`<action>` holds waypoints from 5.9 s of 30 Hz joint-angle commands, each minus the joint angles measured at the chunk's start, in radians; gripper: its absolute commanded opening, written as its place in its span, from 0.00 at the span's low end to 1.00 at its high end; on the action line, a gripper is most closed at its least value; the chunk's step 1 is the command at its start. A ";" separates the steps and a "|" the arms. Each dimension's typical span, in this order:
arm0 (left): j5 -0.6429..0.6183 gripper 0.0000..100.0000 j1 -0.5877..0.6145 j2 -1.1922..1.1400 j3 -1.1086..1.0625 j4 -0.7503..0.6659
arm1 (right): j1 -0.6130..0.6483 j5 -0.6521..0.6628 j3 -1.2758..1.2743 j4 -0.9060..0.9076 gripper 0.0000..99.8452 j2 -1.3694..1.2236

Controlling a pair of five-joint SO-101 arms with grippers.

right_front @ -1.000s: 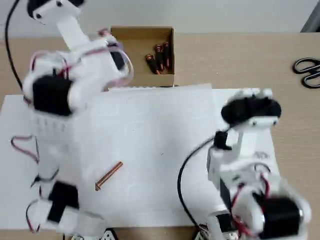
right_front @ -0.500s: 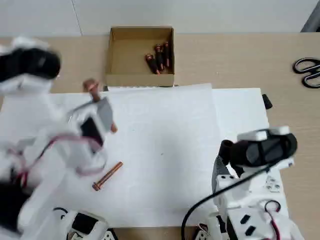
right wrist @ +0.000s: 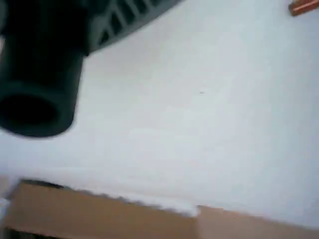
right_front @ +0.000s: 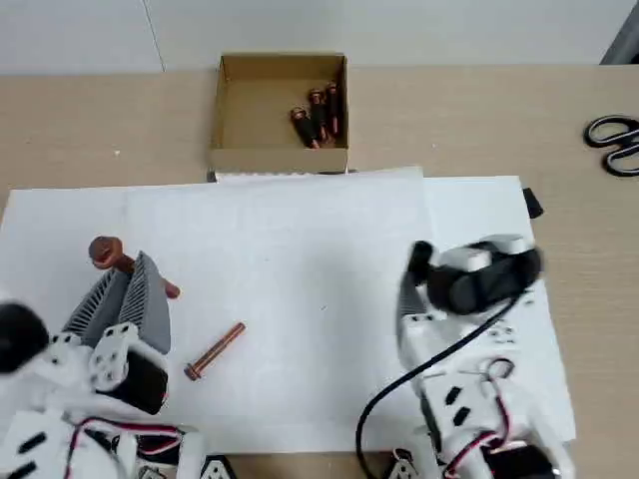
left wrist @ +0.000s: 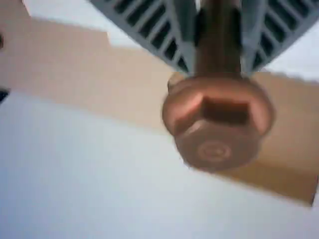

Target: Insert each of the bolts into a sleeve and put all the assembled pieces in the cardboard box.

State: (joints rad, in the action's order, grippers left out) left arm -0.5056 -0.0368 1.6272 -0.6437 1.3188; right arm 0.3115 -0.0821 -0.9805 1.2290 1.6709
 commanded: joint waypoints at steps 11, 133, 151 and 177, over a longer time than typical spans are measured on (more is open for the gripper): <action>-0.095 0.01 -0.052 0.189 -0.314 -0.247 | 0.398 0.091 -0.292 -0.280 0.00 0.137; -0.012 0.16 -0.493 0.184 -0.498 -0.126 | 0.578 0.135 -0.331 -0.298 0.00 0.137; 0.021 0.24 -0.420 0.184 -0.498 -0.117 | 0.578 0.135 -0.333 -0.298 0.00 0.137; 0.308 0.00 0.005 0.187 -0.750 -0.221 | 0.578 0.135 -0.350 -0.297 0.00 0.137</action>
State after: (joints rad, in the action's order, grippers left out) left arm -0.2677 -0.0706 1.8067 -1.3019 1.1730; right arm 0.8884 0.0499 -1.3410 0.9314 1.7998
